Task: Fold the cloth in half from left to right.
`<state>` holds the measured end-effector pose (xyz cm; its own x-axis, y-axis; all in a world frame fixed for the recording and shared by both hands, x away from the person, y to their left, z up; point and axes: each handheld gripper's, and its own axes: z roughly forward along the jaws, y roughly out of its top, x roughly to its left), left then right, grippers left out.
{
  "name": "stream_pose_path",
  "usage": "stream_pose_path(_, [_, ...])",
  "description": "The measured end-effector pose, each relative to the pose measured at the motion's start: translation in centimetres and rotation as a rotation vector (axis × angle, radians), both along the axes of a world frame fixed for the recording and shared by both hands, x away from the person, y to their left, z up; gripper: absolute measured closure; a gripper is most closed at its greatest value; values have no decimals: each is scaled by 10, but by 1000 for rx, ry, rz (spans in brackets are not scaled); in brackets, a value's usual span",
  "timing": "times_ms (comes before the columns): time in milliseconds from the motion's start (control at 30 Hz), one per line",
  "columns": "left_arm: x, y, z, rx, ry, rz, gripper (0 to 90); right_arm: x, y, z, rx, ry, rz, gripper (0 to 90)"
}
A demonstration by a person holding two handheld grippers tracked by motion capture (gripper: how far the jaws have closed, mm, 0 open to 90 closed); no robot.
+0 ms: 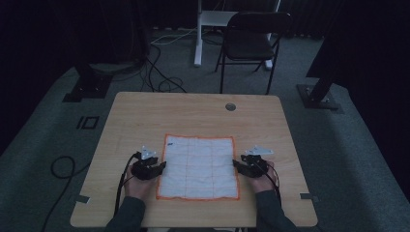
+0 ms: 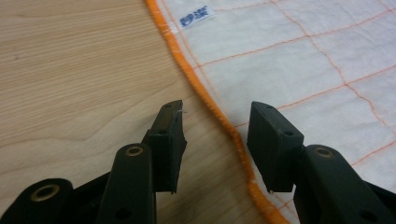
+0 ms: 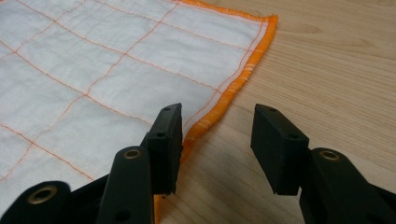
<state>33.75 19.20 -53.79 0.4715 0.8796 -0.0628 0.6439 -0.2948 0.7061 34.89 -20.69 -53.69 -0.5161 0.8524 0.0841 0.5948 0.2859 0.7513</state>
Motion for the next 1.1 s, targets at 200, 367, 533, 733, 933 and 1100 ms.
stream_pose_path(200, [2, -5, 1, 6, 8, 4, 707, -1, -1, -1, -2, -4, 1, 532])
stream_pose_path(367, [1, -3, 0, -34, 22, -10, 880, -2, -1, -1, 4, -5, -4, 532])
stream_pose_path(533, [2, 4, 0, -53, 38, -1, 897, -3, -2, -1, 8, -2, -5, 532])
stream_pose_path(733, [1, 21, 2, -48, 41, 57, 897, -4, -4, -1, 15, -2, -9, 530])
stream_pose_path(933, [0, 31, 6, -85, 45, 84, 896, -3, -5, -1, 16, -2, -9, 528])
stream_pose_path(1100, [-3, 23, 22, -153, -5, 3, 896, -3, -4, -2, 13, 0, -5, 528])
